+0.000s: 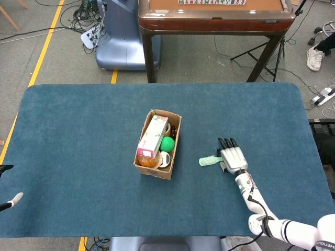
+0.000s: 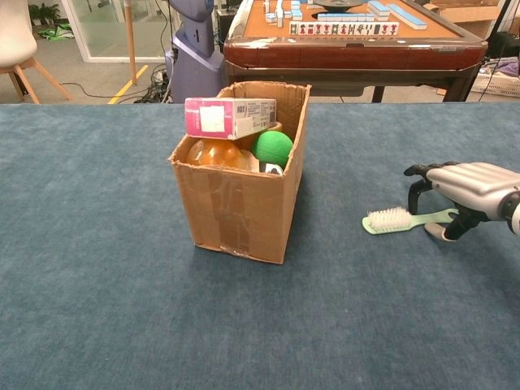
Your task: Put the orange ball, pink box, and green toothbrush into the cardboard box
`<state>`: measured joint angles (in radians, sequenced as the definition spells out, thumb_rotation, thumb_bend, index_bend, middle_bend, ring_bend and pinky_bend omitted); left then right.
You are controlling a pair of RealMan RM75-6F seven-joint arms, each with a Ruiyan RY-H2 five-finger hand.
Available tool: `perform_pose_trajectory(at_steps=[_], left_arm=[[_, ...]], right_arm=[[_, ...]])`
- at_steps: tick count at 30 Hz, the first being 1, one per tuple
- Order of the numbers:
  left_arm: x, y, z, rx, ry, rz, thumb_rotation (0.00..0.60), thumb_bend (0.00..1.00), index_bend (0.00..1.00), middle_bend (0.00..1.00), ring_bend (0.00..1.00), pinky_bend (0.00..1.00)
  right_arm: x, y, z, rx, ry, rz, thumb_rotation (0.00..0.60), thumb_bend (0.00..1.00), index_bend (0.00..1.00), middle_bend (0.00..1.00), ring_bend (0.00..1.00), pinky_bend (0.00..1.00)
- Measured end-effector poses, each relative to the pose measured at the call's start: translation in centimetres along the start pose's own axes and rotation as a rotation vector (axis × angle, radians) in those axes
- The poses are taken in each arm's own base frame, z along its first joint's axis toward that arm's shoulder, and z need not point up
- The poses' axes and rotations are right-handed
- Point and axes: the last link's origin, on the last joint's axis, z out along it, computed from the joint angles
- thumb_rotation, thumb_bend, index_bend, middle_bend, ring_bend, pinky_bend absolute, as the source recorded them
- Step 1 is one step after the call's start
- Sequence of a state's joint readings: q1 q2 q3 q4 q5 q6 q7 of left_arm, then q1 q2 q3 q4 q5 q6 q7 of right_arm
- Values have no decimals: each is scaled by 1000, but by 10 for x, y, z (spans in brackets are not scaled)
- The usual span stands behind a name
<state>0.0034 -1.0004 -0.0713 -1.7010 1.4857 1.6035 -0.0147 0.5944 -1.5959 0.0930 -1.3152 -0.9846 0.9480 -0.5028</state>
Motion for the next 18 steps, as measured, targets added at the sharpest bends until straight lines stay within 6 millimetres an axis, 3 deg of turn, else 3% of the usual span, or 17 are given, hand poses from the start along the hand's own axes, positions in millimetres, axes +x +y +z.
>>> perform_pose_trajectory(at_steps=[18], left_arm=[[0,0,0,-1,2,-1,600,112,258,278,259,416]], right_arm=[[1,-3,-1,-2,-6,-26,600,450,424,33,0,0]])
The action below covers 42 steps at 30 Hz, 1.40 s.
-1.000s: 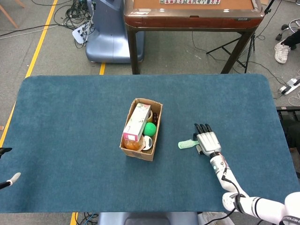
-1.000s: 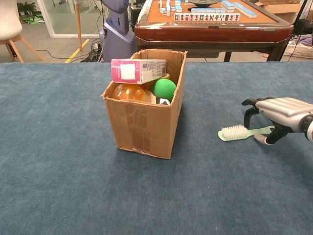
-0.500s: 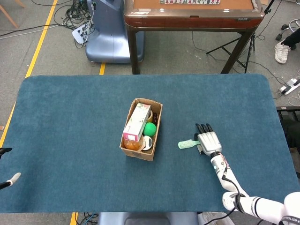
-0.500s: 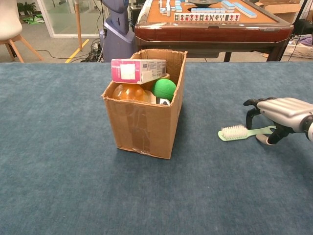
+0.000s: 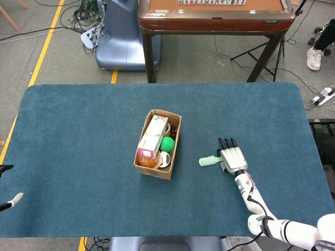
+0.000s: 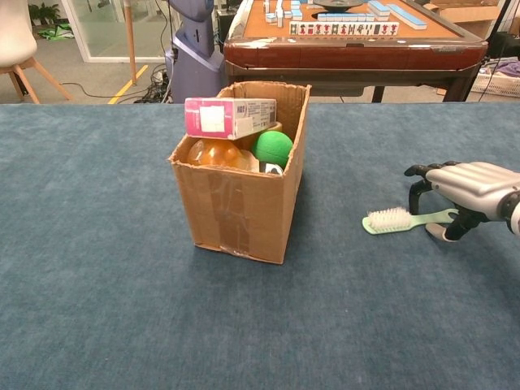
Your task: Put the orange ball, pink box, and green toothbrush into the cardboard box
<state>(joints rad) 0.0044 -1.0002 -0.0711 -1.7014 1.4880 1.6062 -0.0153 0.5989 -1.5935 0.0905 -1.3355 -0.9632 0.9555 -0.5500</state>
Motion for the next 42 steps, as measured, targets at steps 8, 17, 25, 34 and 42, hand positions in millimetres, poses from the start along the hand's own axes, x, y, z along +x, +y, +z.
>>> perform_pose_trajectory(at_steps=[8,17,25,34,42], left_arm=[[0,0,0,0,-1,0,600,112,258,278,258,416],[0,0,0,-1,0,-1,600,112,258,278,258,416],[1,0,0,-3,1,-2,600,112,258,278,258,416],[1,0,-1,-3,0,-3,600,112,258,278,259,416],[1,0,-1,-4,0,-3,600,112,258,278,258,416]], right_arm=[[0,0,0,-2,-3,-7,600,447,424,33,0,0],[-1,-1,0,-1,-2,-11,600,447,424,33,0,0],[-3,-1,0,-4,1,-22,600,473,437,43,0,0],[-4,-3,1,-5,-4,-33,600,483,440,44,0,0],[-3,-3,-1,-2,-15,-33,600,387,439,44,0,0]])
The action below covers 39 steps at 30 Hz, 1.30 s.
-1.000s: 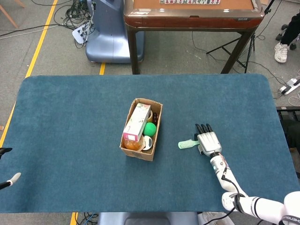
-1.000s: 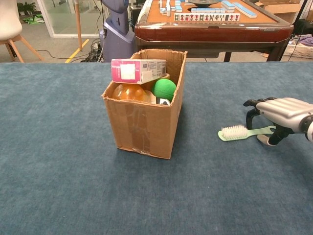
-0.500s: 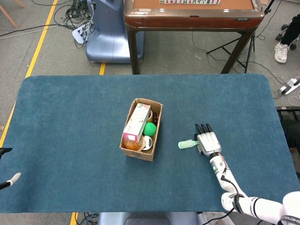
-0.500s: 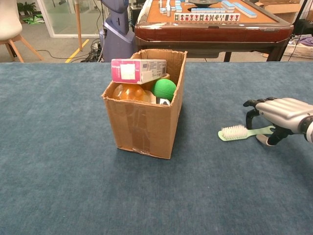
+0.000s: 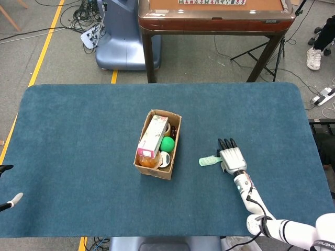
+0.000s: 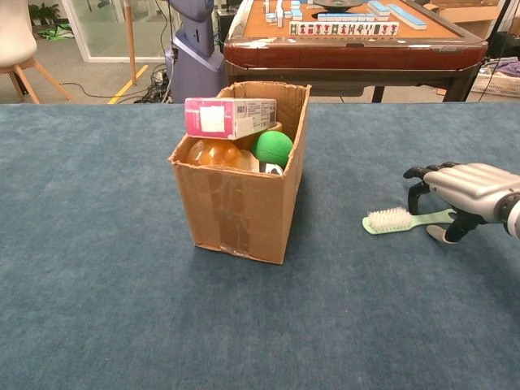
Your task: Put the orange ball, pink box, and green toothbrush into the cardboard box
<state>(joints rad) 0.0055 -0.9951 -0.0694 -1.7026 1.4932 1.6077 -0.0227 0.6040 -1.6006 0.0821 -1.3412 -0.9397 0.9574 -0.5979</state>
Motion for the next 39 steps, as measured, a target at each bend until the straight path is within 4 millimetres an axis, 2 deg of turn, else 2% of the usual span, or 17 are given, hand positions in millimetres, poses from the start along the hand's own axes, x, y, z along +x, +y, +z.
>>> perform_pose_trajectory(at_steps=[14,39], left_arm=[[-1,1,0,-2,-3,3,600,112,258,278,259,415],[0,1,0,-2,-2,1,600,112,258,278,259,416]], right_arm=[[7,-2,-4,-52,-20,-72,600,377,440,44,0,0],[8,-9,6,-91,-20,-86,600,432,439,44,0,0]])
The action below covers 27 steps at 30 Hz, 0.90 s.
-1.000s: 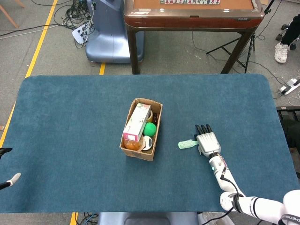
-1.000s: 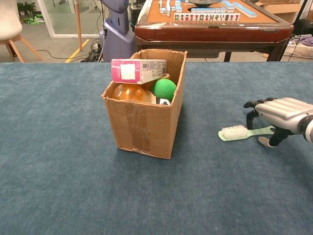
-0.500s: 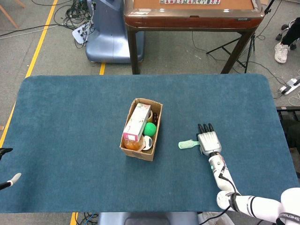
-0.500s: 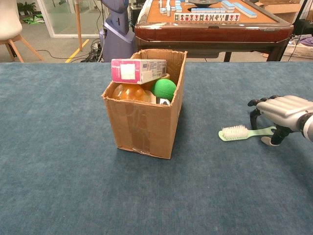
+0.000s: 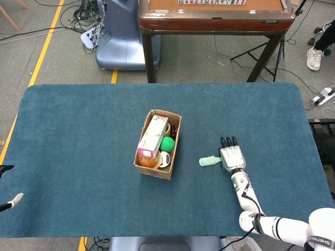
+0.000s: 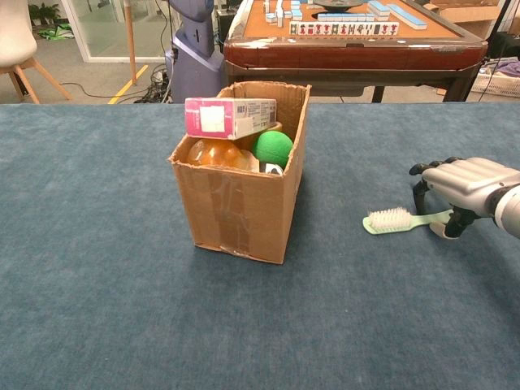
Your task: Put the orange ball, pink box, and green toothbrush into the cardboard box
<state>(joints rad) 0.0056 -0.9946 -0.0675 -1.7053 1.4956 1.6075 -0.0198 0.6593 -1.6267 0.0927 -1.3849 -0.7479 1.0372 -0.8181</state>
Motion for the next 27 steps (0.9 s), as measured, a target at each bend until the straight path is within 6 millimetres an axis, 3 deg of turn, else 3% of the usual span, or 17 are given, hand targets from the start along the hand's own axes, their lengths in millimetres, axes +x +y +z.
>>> perform_pose_trajectory(at_steps=[27], left_arm=[[0,0,0,-2,-1,0,600,112,257,278,258,416]], right_arm=[[1,5,-7,19,46,35,600,449,554,106,0,0]])
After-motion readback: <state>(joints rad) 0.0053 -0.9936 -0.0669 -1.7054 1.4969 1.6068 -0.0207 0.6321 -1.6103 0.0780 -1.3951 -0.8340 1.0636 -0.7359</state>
